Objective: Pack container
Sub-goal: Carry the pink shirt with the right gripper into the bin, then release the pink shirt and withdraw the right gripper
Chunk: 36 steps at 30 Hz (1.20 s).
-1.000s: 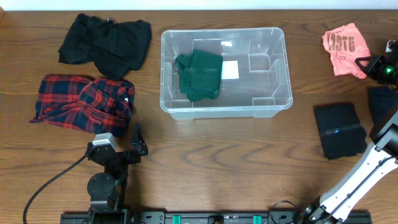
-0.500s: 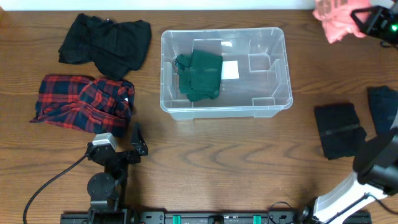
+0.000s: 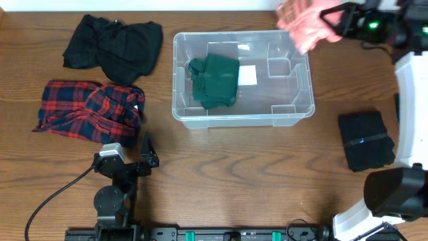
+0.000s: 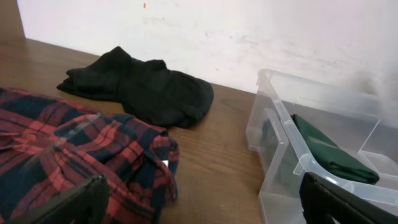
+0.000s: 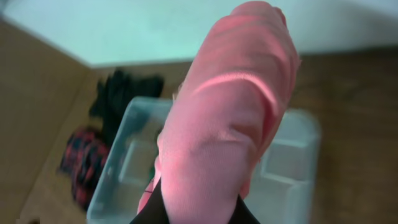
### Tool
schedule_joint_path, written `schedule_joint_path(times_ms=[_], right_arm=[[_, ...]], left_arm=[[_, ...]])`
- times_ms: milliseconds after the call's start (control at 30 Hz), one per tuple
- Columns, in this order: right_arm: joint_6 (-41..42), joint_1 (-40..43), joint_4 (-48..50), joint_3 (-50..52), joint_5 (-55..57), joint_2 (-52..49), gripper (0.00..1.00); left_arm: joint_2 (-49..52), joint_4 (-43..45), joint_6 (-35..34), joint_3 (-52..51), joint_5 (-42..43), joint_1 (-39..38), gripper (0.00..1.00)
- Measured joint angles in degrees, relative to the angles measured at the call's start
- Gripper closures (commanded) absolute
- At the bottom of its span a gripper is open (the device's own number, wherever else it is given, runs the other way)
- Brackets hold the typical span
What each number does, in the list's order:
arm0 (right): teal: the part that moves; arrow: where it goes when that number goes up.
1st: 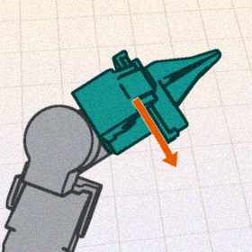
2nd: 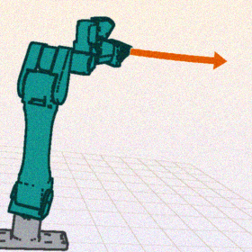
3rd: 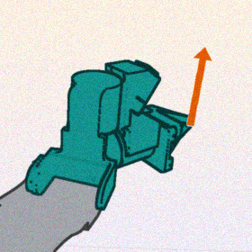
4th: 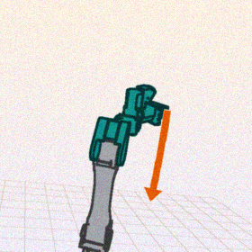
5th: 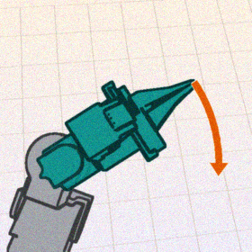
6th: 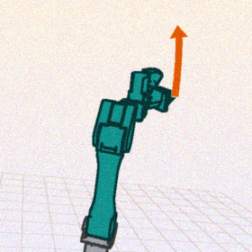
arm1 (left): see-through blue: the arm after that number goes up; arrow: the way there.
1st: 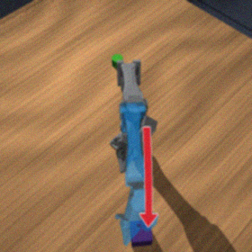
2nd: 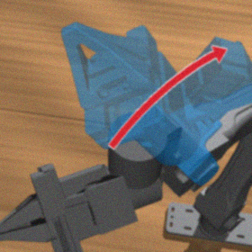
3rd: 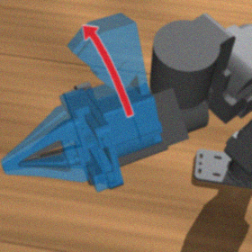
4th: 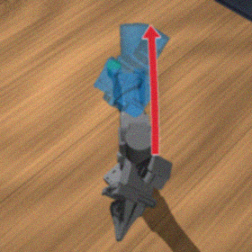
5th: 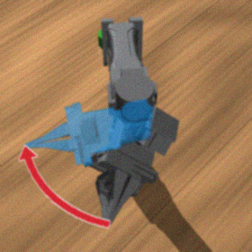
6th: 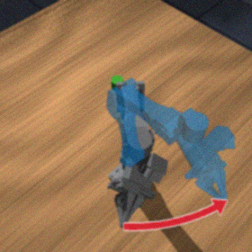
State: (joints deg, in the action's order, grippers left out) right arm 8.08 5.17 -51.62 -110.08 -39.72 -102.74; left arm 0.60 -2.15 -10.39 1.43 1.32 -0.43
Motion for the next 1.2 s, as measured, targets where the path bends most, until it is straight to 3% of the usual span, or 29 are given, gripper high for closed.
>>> schedule_joint_path(times_ms=[267,700,933,1200], right_arm=[[-16.06,-8.5,-9.51,0.0,0.13,-0.04,0.99],[-39.04,-9.27,-13.51,0.0,-3.58,-11.63,0.99],[-43.71,-9.27,-13.07,0.0,-4.61,-20.17,0.99],[-41.55,-8.87,-6.19,0.0,-1.09,-23.65,0.99]], left_arm=[[0.0,-0.02,0.0,0.0,0.0,0.0,0.02],[0.0,0.0,0.0,0.0,-0.02,0.0,0.02],[0.0,0.0,0.0,0.0,-0.02,0.0,0.02],[0.0,0.0,0.0,0.0,-0.02,0.0,0.02]])
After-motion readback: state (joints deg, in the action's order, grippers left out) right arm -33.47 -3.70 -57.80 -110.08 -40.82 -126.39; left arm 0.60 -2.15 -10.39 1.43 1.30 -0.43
